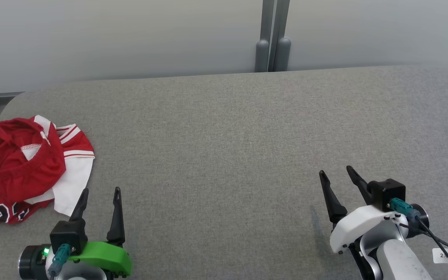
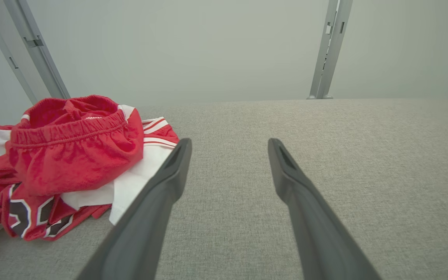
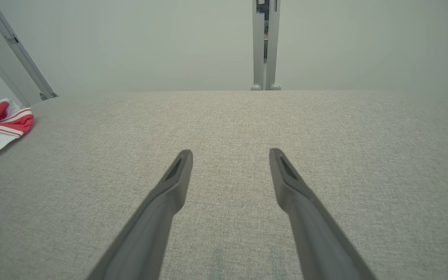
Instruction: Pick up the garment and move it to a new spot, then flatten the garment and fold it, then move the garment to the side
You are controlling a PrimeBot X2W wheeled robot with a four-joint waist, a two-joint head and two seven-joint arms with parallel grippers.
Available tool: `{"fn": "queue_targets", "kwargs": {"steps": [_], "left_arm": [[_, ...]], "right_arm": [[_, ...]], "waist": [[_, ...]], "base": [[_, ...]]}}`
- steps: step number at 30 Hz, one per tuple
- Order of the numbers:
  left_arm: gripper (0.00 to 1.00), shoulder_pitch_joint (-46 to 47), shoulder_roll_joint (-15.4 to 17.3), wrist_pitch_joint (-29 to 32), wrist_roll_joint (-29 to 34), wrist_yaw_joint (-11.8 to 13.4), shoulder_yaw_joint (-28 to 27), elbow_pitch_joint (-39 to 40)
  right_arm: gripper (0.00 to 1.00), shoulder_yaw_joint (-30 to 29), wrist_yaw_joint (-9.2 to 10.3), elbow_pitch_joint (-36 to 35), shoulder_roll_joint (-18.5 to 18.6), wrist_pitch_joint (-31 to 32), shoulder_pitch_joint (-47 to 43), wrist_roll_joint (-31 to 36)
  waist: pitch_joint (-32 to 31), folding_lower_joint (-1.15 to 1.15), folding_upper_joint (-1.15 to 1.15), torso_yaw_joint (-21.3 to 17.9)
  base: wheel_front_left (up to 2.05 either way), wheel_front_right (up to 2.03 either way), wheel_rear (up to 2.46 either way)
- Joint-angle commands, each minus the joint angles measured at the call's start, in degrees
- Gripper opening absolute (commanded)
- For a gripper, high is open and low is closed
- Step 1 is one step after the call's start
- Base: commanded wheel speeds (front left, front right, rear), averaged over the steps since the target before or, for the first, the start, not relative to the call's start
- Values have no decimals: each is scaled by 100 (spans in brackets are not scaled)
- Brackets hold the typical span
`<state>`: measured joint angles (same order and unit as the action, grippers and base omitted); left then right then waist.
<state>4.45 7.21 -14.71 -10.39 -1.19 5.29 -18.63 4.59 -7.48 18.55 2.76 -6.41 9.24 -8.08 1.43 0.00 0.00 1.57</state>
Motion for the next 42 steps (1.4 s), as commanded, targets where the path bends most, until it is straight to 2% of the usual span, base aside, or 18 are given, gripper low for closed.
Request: {"fn": "queue_targets", "kwargs": {"steps": [1,16,20,42], "left_arm": [[100,81,41,-49,99,16,2,-3],[100,122,47,-53,44,35,35,-33],[100,150,40,-52,34,33,41,-45],[100,-88,119,-5,-38,92,134,-2]], "right_arm": [[100,15,-2,32,22,-30,80,114],[100,32,-2,30,21,-41,94,92],[100,-4,-1,10,20,-77,50,95],[100,186,-1,-67,21,-45,-54,30]], "waist": [[3,0,0,3],[59,0,0,35],[65,0,0,150],[18,0,0,1808]], "base": [[0,0,0],[0,0,0],[0,0,0],[0,0,0]]}}
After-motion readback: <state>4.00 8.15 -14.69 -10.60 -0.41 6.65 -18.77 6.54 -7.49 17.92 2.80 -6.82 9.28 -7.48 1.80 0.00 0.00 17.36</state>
